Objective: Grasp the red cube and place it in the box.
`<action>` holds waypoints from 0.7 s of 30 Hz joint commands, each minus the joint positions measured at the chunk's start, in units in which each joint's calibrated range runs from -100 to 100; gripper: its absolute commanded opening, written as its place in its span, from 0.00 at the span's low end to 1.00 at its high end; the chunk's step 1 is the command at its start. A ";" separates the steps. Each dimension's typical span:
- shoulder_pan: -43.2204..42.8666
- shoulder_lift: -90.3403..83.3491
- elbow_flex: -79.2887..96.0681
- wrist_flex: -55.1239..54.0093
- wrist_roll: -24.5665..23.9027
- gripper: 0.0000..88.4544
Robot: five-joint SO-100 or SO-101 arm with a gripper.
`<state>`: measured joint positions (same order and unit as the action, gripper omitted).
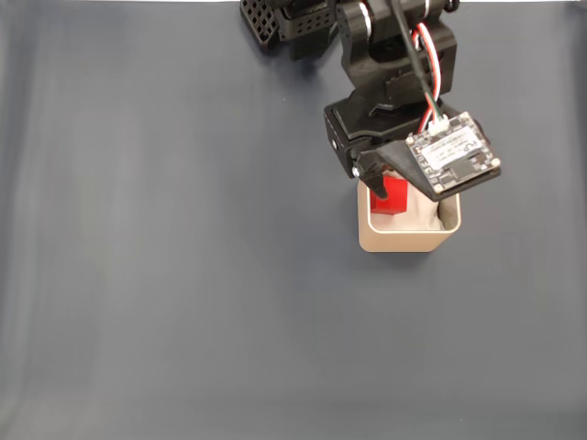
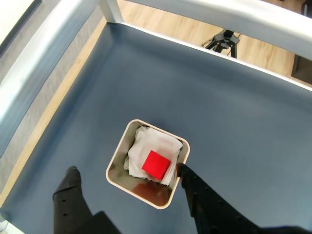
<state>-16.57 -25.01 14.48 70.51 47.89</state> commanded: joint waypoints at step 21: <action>0.07 -2.99 -0.44 -1.78 -0.83 0.17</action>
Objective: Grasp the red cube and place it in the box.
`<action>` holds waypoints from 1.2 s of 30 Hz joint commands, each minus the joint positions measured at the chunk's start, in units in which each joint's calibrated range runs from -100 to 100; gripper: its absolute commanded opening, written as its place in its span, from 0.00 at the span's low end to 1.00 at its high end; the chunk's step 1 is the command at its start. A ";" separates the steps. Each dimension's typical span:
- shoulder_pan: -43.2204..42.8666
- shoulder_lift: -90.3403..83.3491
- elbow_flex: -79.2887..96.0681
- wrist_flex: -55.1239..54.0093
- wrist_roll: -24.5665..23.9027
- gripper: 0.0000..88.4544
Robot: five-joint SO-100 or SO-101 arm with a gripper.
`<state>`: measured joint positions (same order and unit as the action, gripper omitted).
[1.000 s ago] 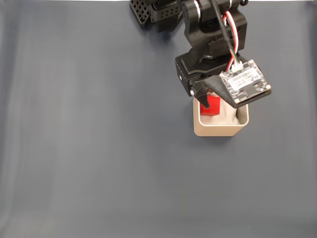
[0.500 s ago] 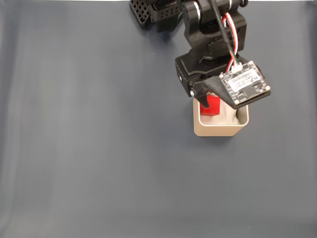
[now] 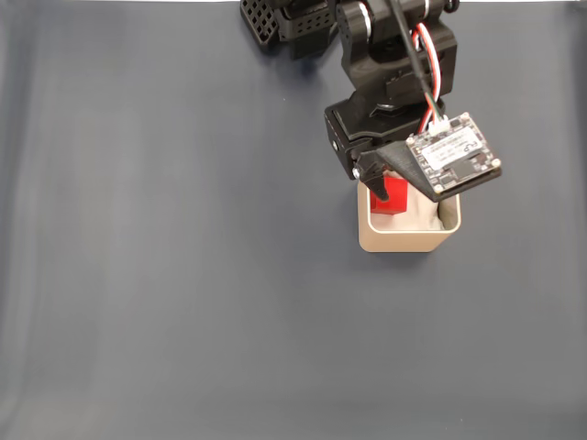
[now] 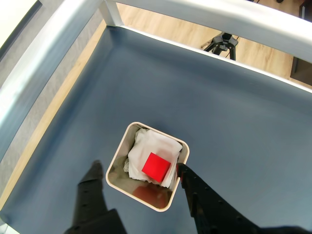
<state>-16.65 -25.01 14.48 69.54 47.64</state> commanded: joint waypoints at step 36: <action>18.10 -22.54 29.00 -12.05 -0.93 0.00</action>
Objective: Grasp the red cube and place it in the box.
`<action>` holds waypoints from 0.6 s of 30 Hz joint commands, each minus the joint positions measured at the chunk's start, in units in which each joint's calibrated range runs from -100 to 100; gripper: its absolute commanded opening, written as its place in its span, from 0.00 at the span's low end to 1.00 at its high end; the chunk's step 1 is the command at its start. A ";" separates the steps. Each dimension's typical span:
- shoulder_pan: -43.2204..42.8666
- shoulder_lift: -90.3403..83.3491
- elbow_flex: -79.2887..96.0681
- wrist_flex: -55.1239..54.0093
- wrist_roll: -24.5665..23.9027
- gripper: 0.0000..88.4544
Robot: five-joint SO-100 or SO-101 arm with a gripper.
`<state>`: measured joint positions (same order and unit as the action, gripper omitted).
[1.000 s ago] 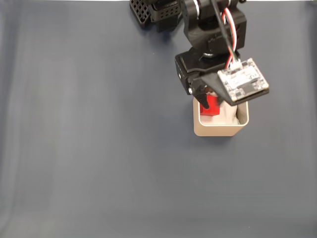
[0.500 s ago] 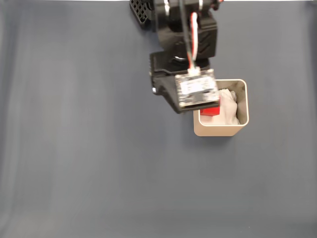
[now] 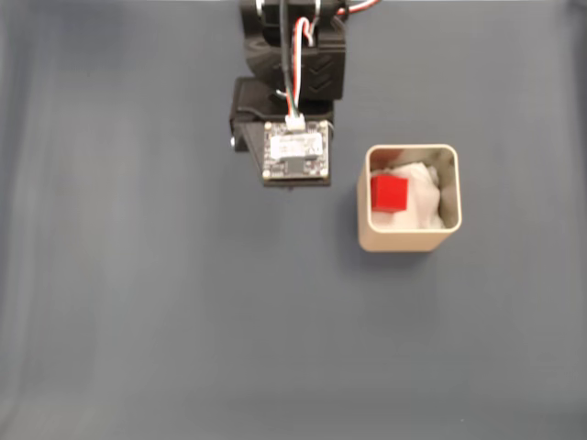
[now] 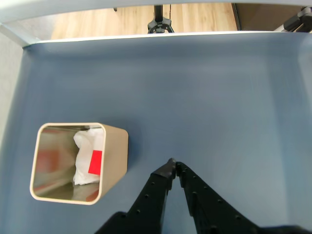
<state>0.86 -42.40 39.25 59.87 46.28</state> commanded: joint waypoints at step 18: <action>-1.75 -34.23 38.23 -4.35 1.27 0.00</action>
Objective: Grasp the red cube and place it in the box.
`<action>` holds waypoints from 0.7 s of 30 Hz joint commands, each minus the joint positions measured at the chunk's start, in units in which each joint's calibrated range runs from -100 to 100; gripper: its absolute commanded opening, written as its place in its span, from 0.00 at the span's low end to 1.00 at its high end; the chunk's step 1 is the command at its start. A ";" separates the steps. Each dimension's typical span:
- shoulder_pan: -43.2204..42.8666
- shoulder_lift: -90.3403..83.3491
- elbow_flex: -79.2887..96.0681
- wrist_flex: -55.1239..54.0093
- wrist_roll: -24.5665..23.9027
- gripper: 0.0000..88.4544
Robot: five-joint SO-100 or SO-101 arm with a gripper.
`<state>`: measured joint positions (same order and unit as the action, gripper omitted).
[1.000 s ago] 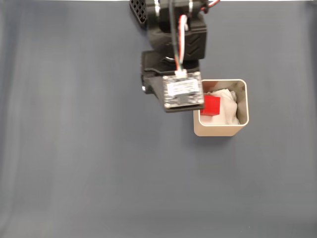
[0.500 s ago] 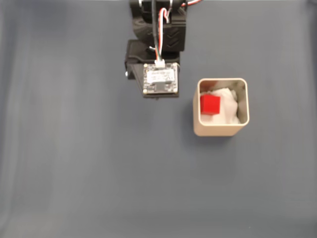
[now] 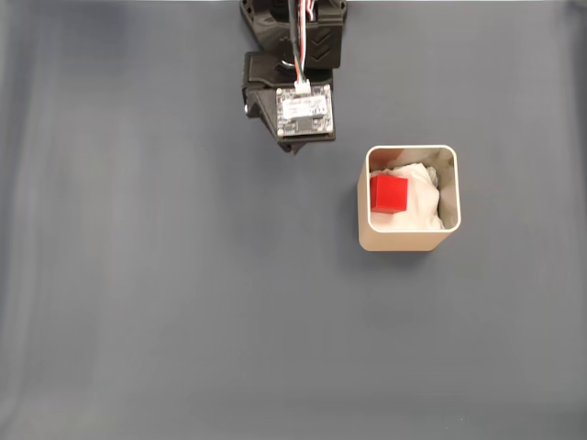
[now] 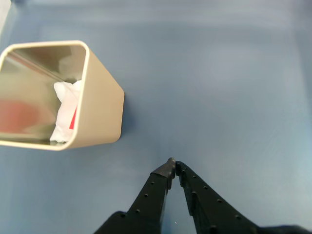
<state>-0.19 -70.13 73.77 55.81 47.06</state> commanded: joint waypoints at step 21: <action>0.15 -26.32 25.86 3.40 0.05 0.00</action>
<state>-1.01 -94.12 97.54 58.00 47.30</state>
